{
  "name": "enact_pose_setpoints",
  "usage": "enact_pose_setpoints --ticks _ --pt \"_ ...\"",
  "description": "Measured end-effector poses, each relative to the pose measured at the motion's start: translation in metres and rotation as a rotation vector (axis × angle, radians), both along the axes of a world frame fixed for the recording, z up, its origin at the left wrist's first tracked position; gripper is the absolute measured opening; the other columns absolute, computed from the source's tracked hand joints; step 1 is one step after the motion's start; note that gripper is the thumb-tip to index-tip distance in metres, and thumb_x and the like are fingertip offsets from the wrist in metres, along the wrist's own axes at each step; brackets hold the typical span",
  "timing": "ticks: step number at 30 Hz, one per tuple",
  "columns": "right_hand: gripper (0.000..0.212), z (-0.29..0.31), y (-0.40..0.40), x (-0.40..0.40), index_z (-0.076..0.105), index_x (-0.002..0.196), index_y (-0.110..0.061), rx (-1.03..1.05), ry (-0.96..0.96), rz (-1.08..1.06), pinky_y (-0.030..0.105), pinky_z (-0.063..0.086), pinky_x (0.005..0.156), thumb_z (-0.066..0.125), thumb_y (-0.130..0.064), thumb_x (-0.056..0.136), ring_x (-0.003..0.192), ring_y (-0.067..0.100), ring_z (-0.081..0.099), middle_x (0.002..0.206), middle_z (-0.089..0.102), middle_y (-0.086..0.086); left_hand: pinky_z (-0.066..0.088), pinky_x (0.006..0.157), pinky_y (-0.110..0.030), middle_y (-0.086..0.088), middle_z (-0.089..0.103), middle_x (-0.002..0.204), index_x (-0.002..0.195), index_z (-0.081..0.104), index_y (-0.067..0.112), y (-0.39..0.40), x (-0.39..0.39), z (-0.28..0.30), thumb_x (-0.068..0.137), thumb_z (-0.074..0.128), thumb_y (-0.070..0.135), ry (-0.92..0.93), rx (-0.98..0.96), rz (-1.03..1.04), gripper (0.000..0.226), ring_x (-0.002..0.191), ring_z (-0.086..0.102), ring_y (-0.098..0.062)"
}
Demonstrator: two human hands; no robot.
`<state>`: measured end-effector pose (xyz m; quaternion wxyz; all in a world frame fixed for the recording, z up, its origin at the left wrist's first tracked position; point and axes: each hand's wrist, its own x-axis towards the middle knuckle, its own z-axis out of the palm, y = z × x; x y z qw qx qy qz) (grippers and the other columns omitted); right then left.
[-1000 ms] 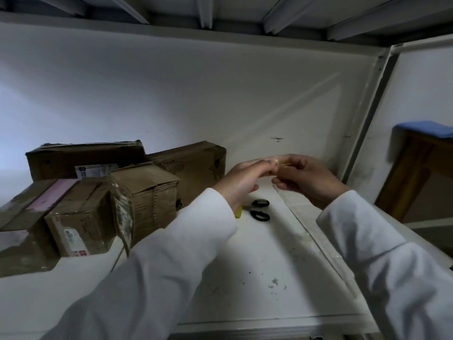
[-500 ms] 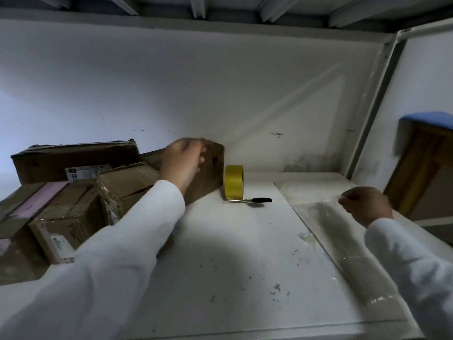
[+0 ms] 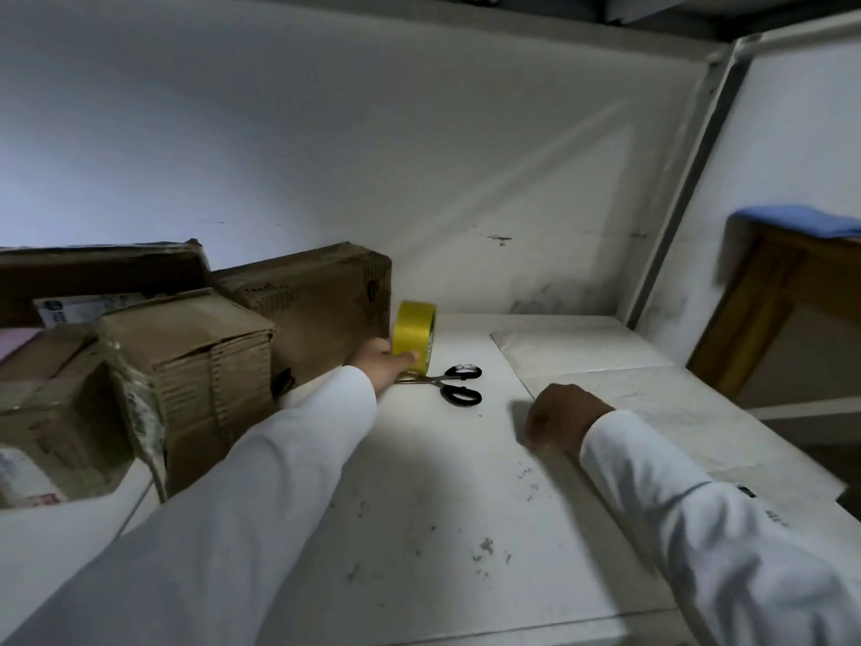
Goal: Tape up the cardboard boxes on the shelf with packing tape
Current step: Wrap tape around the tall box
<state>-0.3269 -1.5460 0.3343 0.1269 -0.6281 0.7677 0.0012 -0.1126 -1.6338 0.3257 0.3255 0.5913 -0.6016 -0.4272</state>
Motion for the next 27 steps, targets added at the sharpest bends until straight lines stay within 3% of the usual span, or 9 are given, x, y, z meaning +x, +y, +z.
enact_pose_setpoints --ticks 3,7,12,14,18,21,23,25,27 --pt "0.008 0.005 0.001 -0.006 0.07 0.065 -0.021 -0.023 -0.039 -0.033 0.022 0.049 0.068 0.076 -0.027 0.064 0.082 0.018 0.066 0.08 0.07 0.001 0.045 0.1 -0.044 -0.011 0.065 0.112 0.09 0.058 0.023 -0.015 0.001 -0.02 0.065 0.071 0.038 0.076 -0.044 0.014 0.032 0.106 0.061 -0.03" --pt "0.025 0.028 0.005 -0.008 0.07 0.069 -0.018 0.065 -0.05 -0.005 0.024 0.047 0.075 0.07 -0.043 0.075 0.075 0.015 0.064 0.073 0.069 0.001 0.046 0.088 -0.032 -0.007 0.06 0.095 0.085 0.054 0.021 -0.014 0.002 -0.01 0.085 0.068 0.021 0.02 -0.062 -0.005 0.014 0.092 0.057 -0.024" --pt "0.033 0.042 -0.001 -0.019 0.061 0.081 -0.019 -0.33 0.208 -0.184 0.028 0.043 0.068 0.058 -0.051 0.084 0.083 0.024 0.059 0.09 0.065 0.003 0.033 0.064 -0.026 -0.002 0.048 0.067 0.067 0.045 0.016 -0.004 -0.005 0.007 0.093 0.056 0.019 -0.002 -0.094 -0.047 0.028 0.069 0.046 -0.018" --pt "0.033 0.042 -0.003 -0.018 0.065 0.08 -0.015 -0.191 0.126 -0.141 0.025 0.043 0.064 0.06 -0.047 0.083 0.076 0.021 0.059 0.08 0.064 0.003 0.03 0.058 -0.028 -0.006 0.041 0.068 0.067 0.041 0.013 0.0 -0.007 0.014 0.096 0.05 0.021 0.034 -0.104 -0.038 0.031 0.062 0.038 -0.018" --pt "0.034 0.031 -0.003 -0.004 0.061 0.052 -0.02 0.108 0.06 -0.022 0.019 0.042 0.055 0.058 -0.032 0.083 0.043 0.005 0.053 0.038 0.053 -0.007 0.033 0.048 -0.021 -0.006 0.031 0.065 0.067 0.037 0.015 0.01 -0.003 0.024 0.096 0.044 0.018 0.247 0.025 0.003 0.03 0.052 0.034 -0.019" --pt "0.037 0.037 -0.01 -0.008 0.065 0.055 -0.022 -0.08 0.152 -0.079 0.026 0.046 0.067 0.055 -0.037 0.086 0.07 0.018 0.06 0.067 0.064 -0.002 0.045 0.049 -0.021 -0.002 0.046 0.072 0.097 0.05 0.013 0.021 0.003 0.033 0.099 0.042 0.022 0.434 0.124 0.054 0.012 0.06 0.049 -0.013" --pt "0.035 0.046 -0.014 -0.012 0.068 0.065 -0.018 -0.328 0.145 -0.106 0.029 0.043 0.068 0.053 -0.039 0.088 0.078 0.026 0.06 0.087 0.063 0.006 0.05 0.057 -0.023 0.0 0.054 0.081 0.12 0.048 0.011 0.024 0.005 0.039 0.1 0.043 0.024 0.515 0.151 0.049 0.025 0.07 0.056 -0.011" --pt "0.031 0.054 -0.015 -0.007 0.069 0.074 -0.014 -0.584 0.032 -0.076 0.029 0.039 0.069 0.056 -0.038 0.089 0.084 0.029 0.061 0.096 0.061 0.008 0.05 0.061 -0.026 -0.001 0.056 0.083 0.123 0.048 0.01 0.026 0.007 0.044 0.099 0.044 0.025 0.536 0.153 0.043 0.028 0.072 0.057 -0.012" --pt "0.017 0.055 -0.014 0.007 0.068 0.077 -0.017 -0.71 -0.244 0.094 0.029 0.044 0.072 0.066 -0.032 0.084 0.08 0.022 0.061 0.095 0.062 0.003 0.05 0.06 -0.026 0.0 0.057 0.081 0.115 0.05 0.011 0.031 0.007 0.049 0.099 0.044 0.024 0.562 0.167 0.048 0.021 0.07 0.057 -0.011"
